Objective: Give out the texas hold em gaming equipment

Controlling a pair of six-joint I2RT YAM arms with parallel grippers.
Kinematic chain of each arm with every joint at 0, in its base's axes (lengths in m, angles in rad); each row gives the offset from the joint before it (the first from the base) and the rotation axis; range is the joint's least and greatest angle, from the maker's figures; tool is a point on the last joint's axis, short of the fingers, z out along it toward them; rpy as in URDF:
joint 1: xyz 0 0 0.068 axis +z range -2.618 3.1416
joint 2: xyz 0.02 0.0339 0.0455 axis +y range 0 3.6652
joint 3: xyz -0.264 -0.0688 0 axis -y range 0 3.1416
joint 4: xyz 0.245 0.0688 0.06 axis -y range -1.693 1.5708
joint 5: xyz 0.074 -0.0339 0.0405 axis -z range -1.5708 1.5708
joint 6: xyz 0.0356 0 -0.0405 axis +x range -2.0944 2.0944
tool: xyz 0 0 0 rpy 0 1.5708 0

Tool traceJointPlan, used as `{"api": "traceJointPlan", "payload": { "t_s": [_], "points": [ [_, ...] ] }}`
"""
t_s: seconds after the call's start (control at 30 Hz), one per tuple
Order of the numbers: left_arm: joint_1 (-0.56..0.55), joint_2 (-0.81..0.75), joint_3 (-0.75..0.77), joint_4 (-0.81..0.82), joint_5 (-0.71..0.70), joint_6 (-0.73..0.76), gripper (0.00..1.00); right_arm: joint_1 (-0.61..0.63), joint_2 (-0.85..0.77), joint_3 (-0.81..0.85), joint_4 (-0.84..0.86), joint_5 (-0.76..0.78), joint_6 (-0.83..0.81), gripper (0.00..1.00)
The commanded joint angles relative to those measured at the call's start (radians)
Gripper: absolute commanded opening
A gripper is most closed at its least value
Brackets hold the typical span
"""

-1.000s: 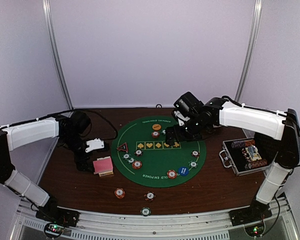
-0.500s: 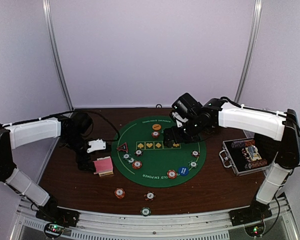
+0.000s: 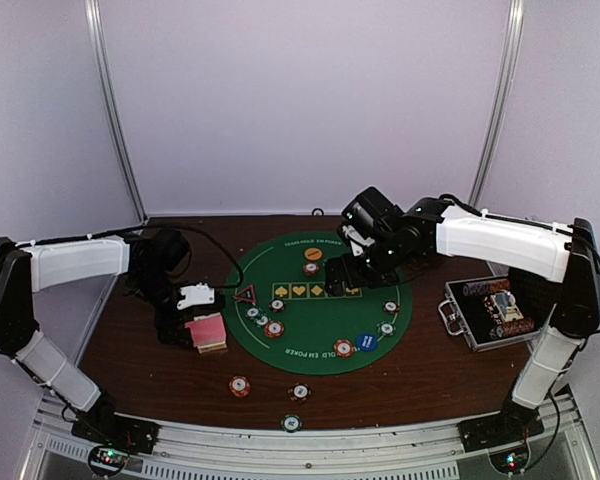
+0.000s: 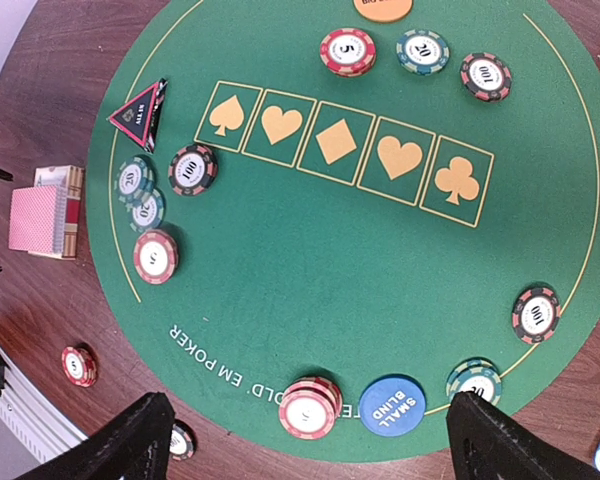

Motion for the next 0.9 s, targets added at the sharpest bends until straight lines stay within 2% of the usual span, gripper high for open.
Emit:
{"api": "traceJointPlan", "payload": {
  "t_s": [0.0,0.87],
  "points": [
    [-0.006,0.025,0.0,0.029,-0.006,0.008,0.98,0.008,-0.015,0.028,-0.002,0.006,0.016,0.99],
    [-0.006,0.087,-0.023,0.083,-0.048,-0.024,0.98,0.01,-0.022,0.026,-0.023,0.024,0.01,1.0]
  ]
}}
